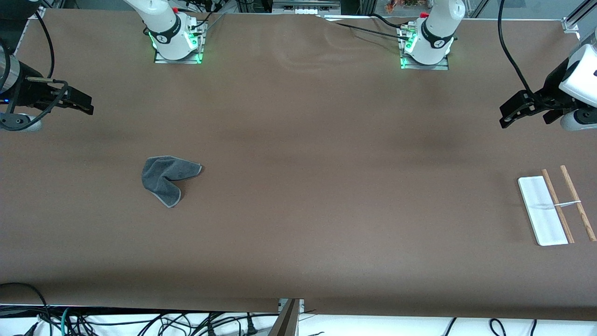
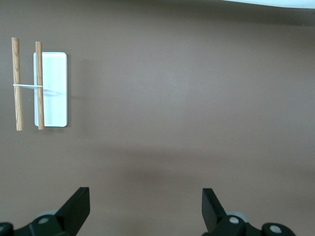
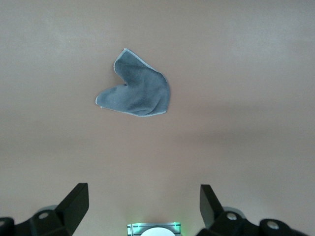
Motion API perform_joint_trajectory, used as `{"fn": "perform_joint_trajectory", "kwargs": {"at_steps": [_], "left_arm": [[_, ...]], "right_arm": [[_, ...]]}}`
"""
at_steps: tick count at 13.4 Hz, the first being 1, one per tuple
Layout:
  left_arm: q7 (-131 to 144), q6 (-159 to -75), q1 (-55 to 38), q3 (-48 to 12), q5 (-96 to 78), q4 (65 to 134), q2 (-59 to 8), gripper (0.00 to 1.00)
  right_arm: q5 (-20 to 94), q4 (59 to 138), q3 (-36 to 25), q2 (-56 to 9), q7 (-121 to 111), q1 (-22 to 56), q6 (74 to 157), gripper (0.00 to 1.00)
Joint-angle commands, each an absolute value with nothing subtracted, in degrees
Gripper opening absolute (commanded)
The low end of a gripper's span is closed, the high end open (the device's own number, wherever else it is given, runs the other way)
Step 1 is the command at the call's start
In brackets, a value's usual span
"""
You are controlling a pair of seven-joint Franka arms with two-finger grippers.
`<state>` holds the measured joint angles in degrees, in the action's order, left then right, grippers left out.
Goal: Pass towel and hang on rack
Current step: 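Move the right gripper from rest toward the grey towel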
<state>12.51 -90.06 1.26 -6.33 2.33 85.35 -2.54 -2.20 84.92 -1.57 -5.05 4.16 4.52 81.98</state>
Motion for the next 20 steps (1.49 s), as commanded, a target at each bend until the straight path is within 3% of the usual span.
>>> {"fn": "perform_joint_trajectory", "kwargs": {"at_steps": [1, 13, 20], "left_arm": [[12.39, -89.82, 2.37, -7.03, 1.32, 85.26, -2.63, 1.0], [12.13, -89.47, 3.52, -6.59, 2.2, 85.25, -2.9, 1.0], [12.13, -89.91, 3.25, -7.03, 2.37, 85.17, -2.99, 1.0]], "right_arm": [[-1.49, 84.81, -1.32, -4.83, 3.34, 4.13, 82.26, 1.0], [-1.41, 84.81, -1.23, -5.01, 3.51, 4.13, 82.97, 1.0], [-1.58, 84.9, -1.23, -8.87, 3.95, 4.57, 89.02, 1.0]]}}
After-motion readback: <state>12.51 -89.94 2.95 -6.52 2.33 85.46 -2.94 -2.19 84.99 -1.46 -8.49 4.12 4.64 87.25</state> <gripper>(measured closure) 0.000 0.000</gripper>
